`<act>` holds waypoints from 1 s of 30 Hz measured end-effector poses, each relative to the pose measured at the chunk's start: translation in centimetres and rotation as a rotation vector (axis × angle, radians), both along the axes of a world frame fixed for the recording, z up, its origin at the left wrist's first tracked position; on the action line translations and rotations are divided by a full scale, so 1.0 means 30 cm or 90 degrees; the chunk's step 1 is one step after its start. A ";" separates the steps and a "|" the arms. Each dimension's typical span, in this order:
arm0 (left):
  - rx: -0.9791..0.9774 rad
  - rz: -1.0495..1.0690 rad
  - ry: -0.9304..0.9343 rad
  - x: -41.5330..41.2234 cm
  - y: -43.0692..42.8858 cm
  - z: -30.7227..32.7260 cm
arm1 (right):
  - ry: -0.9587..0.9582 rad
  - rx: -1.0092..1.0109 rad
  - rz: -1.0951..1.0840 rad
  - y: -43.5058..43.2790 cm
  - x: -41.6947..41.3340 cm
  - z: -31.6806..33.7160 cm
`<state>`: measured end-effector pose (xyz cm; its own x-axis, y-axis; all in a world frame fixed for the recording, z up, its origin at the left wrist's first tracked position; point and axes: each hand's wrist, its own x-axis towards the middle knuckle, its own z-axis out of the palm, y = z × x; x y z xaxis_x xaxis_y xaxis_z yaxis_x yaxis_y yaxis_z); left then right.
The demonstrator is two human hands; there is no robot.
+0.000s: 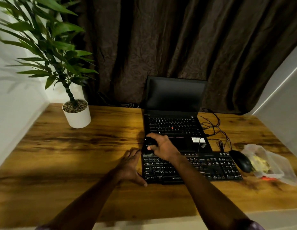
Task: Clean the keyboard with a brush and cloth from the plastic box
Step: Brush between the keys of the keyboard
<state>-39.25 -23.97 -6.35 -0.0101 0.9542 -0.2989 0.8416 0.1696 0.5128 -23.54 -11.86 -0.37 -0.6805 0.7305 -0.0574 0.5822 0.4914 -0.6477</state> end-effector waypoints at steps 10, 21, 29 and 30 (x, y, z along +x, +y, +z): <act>0.050 0.016 -0.049 0.002 -0.012 0.009 | -0.018 -0.053 -0.023 0.027 0.088 -0.005; -0.030 0.018 0.000 0.019 -0.008 0.043 | -0.008 -0.017 0.067 -0.043 0.014 0.012; 0.034 0.015 -0.021 0.012 -0.006 0.030 | -0.061 0.009 0.033 0.017 0.118 0.030; 0.030 0.015 -0.022 0.014 -0.006 0.032 | -0.057 0.012 0.034 0.013 0.114 0.031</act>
